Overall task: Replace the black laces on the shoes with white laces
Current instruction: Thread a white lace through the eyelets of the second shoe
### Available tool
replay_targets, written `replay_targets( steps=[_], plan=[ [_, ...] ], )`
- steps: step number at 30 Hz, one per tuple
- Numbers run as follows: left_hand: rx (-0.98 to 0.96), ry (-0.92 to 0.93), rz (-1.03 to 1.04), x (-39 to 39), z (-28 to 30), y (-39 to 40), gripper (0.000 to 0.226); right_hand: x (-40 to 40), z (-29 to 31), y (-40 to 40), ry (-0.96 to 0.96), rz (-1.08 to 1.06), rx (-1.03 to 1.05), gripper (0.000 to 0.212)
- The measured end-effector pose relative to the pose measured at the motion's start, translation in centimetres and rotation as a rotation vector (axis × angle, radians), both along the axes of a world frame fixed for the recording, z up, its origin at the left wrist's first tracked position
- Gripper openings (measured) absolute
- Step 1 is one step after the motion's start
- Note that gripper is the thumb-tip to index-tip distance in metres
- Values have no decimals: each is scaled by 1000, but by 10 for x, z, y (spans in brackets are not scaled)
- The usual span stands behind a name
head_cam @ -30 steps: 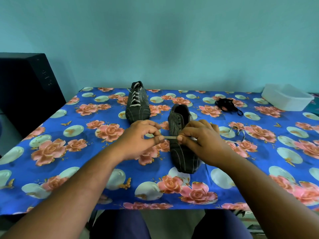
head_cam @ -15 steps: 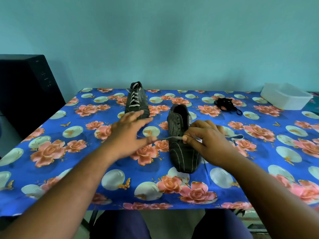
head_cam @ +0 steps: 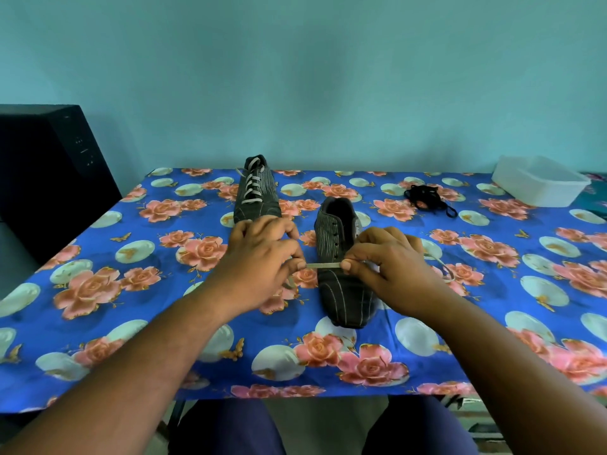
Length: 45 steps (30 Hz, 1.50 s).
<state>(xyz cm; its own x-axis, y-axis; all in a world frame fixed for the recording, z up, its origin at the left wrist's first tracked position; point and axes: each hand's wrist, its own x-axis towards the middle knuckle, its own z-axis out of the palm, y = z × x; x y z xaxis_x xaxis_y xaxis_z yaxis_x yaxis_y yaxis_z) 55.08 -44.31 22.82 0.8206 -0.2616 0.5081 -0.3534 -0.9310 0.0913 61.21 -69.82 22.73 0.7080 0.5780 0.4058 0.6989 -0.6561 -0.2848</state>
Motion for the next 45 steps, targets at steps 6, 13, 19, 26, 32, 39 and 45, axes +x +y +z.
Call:
replay_targets(
  steps=[6,13,19,26,32,39,45],
  plan=[
    [93,40,234,5,-18,59,5,9,-5,-28,60,-84,-18,26],
    [19,87,197,9,-14,32,32,6,-1,-16,47,-53,-19,22],
    [-175,133,-97,6,5,-34,56,-3,7,7,25,28,15,41],
    [-314,210,-62,9,8,-17,22,-5,7,5,-1,46,-11,42],
    [-331,228,85,6,-3,37,18,6,-1,-18,-1,-33,-52,38],
    [-320,313,212,7,-7,68,11,8,4,-28,51,-61,-31,18],
    [-247,217,20,4,7,1,75,-2,8,-2,-7,17,17,27]
  ],
)
